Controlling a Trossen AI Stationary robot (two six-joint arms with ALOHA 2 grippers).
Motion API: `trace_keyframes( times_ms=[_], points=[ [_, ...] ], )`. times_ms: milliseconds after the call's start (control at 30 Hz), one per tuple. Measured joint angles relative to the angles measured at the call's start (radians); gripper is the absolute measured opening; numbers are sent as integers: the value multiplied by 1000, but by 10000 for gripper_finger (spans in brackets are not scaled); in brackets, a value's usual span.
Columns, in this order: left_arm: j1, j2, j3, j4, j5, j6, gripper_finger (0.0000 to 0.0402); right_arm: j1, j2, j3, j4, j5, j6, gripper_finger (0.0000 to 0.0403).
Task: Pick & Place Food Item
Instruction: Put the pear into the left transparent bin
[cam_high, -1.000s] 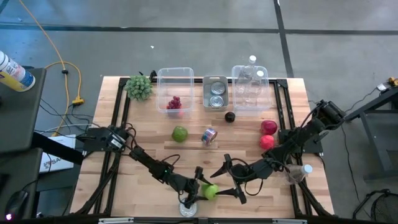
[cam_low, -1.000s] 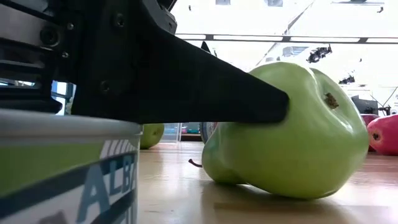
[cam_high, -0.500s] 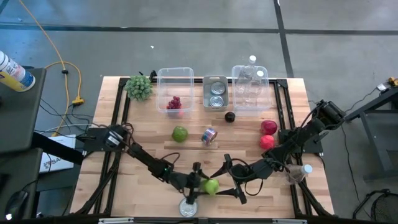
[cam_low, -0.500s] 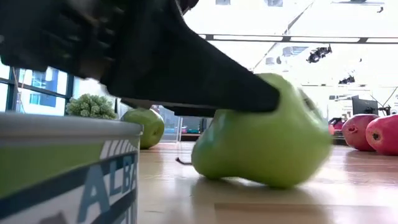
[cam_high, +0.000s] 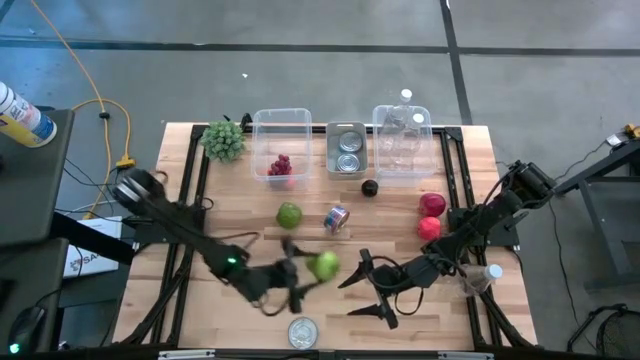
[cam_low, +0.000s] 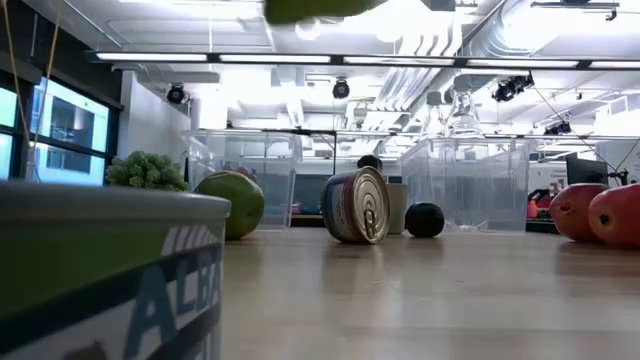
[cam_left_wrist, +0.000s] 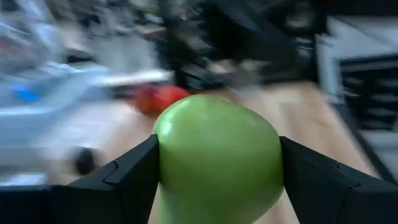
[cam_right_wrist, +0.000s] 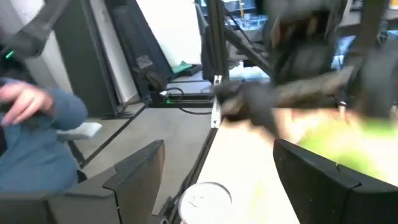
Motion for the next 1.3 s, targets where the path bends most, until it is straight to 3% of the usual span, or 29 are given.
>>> trace_keyframes(
  times_ms=[100,200,400,533,667,833,1033,1300],
  points=[
    [-12,-132,0,-128,-173,33,274,5,-3,0,21,-2,-49,289],
    [20,-269,0,-211,-234,-32,274,8,-13,0,22,0,-99,289],
    [220,-484,1,-490,-359,-144,275,7,-17,0,29,4,-168,289],
    [452,-563,1,-629,-198,-272,285,6,-17,0,26,4,-179,289],
    [674,-564,1,-708,-21,-337,288,6,-18,0,22,4,-180,289],
    [849,-524,1,-732,170,-341,290,6,-18,0,-1,4,-174,289],
    [907,-499,1,-802,191,-174,291,6,-18,0,-32,10,-147,289],
    [885,-491,1,-864,249,-130,292,6,-18,0,-32,41,-116,289]
  ],
)
